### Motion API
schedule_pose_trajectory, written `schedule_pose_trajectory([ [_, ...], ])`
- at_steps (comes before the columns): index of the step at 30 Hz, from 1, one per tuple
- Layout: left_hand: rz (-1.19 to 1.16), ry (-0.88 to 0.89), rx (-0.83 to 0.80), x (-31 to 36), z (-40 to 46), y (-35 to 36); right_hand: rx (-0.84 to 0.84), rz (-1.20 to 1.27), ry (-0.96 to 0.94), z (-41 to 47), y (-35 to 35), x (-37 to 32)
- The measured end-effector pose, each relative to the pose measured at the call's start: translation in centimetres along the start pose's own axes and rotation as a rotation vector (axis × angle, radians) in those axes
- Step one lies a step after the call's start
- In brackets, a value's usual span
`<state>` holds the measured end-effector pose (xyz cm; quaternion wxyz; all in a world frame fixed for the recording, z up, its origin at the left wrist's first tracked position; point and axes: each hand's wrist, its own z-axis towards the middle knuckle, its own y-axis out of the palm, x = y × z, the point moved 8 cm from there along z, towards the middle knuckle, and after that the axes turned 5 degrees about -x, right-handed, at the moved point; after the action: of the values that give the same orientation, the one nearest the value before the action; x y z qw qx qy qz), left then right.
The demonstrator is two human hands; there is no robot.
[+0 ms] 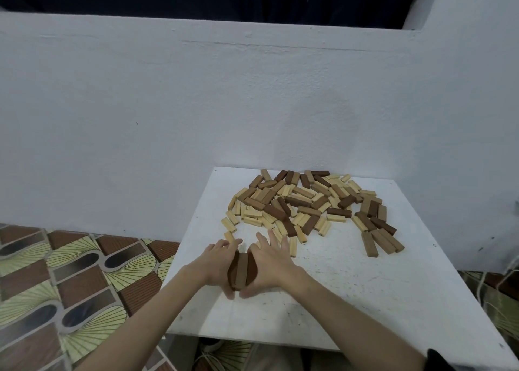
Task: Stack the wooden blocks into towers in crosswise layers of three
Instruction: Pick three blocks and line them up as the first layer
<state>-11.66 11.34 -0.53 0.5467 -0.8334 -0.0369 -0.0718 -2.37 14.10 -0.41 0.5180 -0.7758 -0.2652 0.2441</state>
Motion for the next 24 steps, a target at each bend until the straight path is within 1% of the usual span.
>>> schedule_pose_trajectory([
  [4, 0.003, -0.007, 0.002, -0.36, 0.11, 0.2, 0.025, 0.009, -0.008, 0.38, 0.04, -0.47],
  [16, 0.01, -0.007, 0.006, -0.27, 0.16, 0.29, -0.001, 0.019, 0.0, 0.71, 0.09, -0.79],
  [24, -0.015, -0.008, -0.03, -0.36, -0.03, -0.02, -0.002, 0.026, -0.004, 0.39, -0.25, -0.66],
])
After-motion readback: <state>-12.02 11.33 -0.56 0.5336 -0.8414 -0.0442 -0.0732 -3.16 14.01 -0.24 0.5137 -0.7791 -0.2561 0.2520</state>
